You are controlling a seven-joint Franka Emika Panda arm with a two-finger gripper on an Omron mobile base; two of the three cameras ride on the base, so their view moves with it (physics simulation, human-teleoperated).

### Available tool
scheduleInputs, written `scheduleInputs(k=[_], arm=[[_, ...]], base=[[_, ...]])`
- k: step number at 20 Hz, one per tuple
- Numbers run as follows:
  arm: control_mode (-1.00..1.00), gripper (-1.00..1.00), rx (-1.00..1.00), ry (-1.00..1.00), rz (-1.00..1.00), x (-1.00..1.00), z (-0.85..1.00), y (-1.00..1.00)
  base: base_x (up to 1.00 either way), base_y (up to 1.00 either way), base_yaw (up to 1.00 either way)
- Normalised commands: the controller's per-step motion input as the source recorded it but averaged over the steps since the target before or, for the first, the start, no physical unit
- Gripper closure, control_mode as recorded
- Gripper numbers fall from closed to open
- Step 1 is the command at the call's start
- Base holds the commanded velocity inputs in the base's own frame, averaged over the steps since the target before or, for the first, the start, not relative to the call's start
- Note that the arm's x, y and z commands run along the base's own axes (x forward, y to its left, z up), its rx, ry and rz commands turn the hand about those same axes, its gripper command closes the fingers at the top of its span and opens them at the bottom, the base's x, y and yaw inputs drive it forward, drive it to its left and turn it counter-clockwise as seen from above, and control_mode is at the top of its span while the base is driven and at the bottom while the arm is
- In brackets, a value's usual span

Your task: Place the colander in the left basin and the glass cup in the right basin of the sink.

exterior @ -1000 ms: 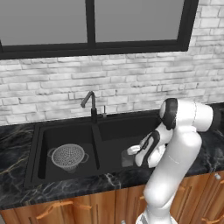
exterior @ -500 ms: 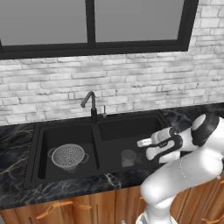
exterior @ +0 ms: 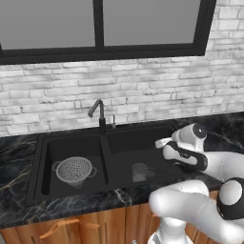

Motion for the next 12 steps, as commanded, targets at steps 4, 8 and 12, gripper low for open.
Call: scheduleInputs(k=[4, 8, 12], arm=[[-1.0, -1.0, -0.04, 0.01, -0.12, -0.41, 0.63, 0.24], [-1.0, -1.0, -0.02, 0.0, -0.09, -0.51, 0.61, 0.16], [-1.0, -1.0, 0.0, 0.0, -0.07, -0.57, 0.59, 0.09]], base=[[0.0, 0.0, 0.0], [0.0, 0.0, 0.0], [0.0, 0.0, 0.0]])
